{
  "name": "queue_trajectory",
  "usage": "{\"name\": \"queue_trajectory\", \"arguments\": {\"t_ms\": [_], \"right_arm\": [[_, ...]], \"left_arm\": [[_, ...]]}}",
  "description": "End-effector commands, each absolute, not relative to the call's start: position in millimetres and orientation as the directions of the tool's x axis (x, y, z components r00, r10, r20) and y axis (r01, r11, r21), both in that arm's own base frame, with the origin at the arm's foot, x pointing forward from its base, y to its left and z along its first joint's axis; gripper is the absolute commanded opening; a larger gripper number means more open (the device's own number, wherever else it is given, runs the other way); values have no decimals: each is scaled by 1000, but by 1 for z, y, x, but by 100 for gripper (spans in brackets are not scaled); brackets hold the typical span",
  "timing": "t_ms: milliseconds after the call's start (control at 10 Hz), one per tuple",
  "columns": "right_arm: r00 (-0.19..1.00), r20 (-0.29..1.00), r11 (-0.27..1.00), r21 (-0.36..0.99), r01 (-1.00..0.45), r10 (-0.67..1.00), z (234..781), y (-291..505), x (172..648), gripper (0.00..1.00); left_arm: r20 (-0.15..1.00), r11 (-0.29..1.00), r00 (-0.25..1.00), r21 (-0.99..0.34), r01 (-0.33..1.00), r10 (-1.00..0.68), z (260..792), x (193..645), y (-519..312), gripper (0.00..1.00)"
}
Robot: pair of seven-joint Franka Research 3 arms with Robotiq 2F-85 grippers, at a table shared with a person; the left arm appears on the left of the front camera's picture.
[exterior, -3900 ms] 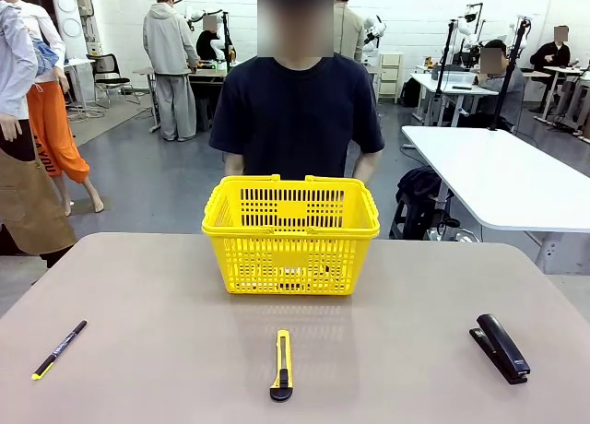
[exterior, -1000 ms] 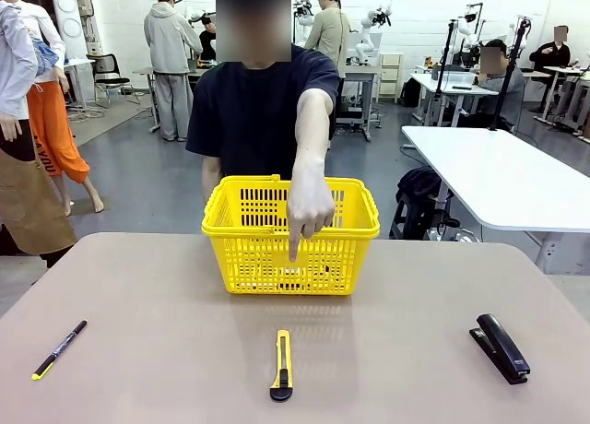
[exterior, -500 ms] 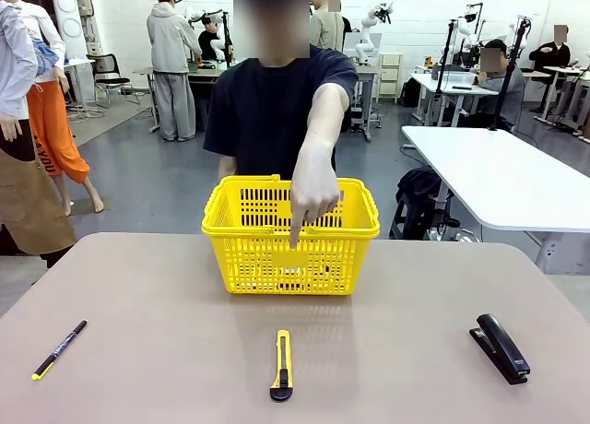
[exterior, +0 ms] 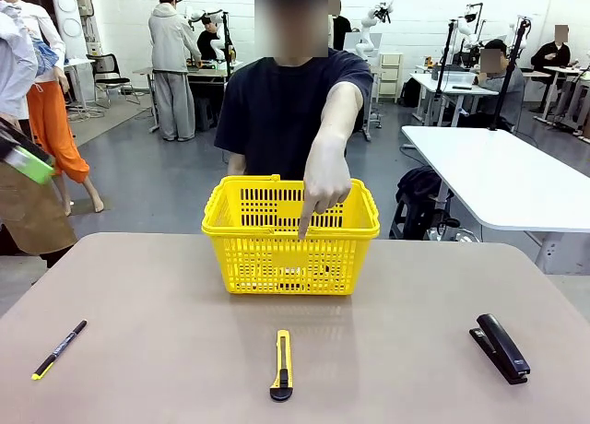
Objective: Place the items the person wants into the basket.
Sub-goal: Pick up the item the person points to and place it in the Market Basket.
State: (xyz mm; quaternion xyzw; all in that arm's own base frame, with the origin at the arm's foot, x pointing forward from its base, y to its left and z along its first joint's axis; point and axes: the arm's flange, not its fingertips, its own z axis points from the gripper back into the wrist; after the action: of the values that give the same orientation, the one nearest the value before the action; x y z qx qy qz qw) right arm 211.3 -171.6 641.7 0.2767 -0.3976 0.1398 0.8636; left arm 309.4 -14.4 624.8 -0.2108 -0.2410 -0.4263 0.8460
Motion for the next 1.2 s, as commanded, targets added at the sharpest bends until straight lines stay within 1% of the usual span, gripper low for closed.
{"name": "queue_trajectory", "arguments": {"t_ms": [0,200,300,500,600,800,900,1000,1100], "right_arm": [[658,752,815,371,-445,17,644,-172,212,100],[658,752,815,371,-445,17,644,-172,212,100],[658,752,815,371,-445,17,644,-172,212,100],[658,752,815,371,-445,17,644,-172,212,100],[658,752,815,371,-445,17,644,-172,212,100],[658,752,815,371,-445,17,644,-172,212,100],[658,752,815,371,-445,17,644,-172,212,100],[658,752,815,371,-445,17,644,-172,212,100],[658,752,815,371,-445,17,644,-172,212,100]], "left_arm": [[448,684,687,-202,701,-572,596,308,-71,100],[345,793,782,-148,591,-518,560,308,-115,100],[313,815,804,-133,564,-506,544,309,-132,100],[267,866,857,-121,484,-442,517,318,-155,100],[264,887,870,-90,453,-417,507,323,-158,100],[247,909,895,-97,404,-372,501,330,-154,100],[236,907,898,-115,405,-372,504,331,-149,100],[242,893,882,-106,438,-404,499,326,-156,100],[242,893,882,-106,438,-404,499,326,-156,100]]}}
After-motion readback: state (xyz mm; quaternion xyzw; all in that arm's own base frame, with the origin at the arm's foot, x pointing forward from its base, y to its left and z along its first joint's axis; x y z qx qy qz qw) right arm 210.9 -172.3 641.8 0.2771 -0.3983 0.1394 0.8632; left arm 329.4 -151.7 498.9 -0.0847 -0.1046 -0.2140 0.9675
